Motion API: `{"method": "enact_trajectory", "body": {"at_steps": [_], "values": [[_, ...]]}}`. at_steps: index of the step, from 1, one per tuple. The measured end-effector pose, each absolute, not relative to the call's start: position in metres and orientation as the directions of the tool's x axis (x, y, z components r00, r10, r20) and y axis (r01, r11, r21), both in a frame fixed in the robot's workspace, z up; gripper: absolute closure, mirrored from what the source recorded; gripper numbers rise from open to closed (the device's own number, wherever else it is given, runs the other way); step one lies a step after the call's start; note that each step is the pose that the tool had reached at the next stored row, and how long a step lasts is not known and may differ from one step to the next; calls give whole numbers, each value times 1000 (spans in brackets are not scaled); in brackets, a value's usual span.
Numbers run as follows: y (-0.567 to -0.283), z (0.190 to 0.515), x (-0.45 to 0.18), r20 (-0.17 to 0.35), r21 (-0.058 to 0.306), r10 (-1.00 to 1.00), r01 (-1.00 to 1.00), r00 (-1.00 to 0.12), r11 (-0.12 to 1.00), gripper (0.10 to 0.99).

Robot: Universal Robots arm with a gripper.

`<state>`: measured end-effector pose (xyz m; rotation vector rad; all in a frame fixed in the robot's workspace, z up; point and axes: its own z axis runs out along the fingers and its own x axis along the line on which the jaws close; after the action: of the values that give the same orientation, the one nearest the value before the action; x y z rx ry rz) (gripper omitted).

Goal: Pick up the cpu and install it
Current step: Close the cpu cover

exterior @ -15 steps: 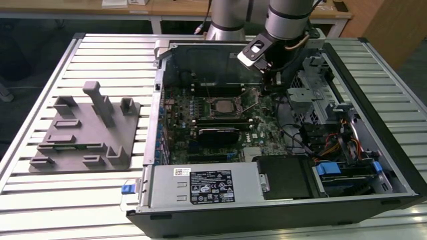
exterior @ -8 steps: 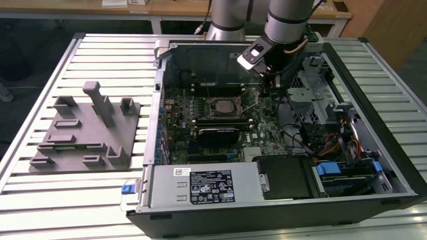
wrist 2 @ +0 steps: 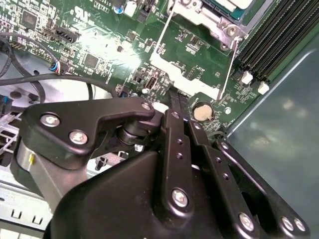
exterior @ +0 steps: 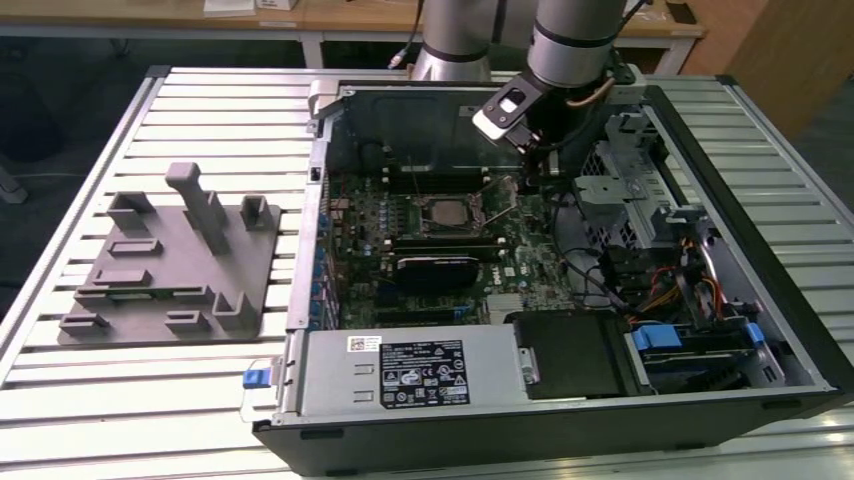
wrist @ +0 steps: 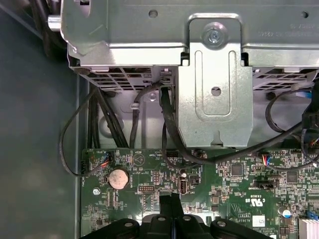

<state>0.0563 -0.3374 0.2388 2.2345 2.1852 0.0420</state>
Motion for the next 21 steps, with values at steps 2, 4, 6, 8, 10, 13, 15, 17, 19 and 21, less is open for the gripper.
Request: {"method": "enact_trajectory", "body": {"at_steps": [2, 4, 6, 8, 10, 13, 15, 17, 19, 21], "values": [[-337, 239, 54, 8, 30, 1000, 999, 23, -23, 980], [-337, 239, 51, 8, 30, 1000, 999, 24, -24, 980], [-337, 239, 47, 8, 30, 1000, 999, 26, -26, 980], [-337, 239, 42, 8, 30, 1000, 999, 29, -29, 980], [-337, 239, 36, 8, 30, 999, 999, 32, -32, 980], [-337, 239, 27, 8, 30, 999, 999, 38, -38, 980], [-337, 239, 22, 8, 30, 999, 999, 42, -42, 980], [-337, 239, 16, 8, 30, 999, 998, 46, -46, 980], [-337, 239, 10, 8, 30, 999, 998, 50, -50, 980], [-337, 239, 4, 8, 30, 999, 998, 53, -54, 980]]}}
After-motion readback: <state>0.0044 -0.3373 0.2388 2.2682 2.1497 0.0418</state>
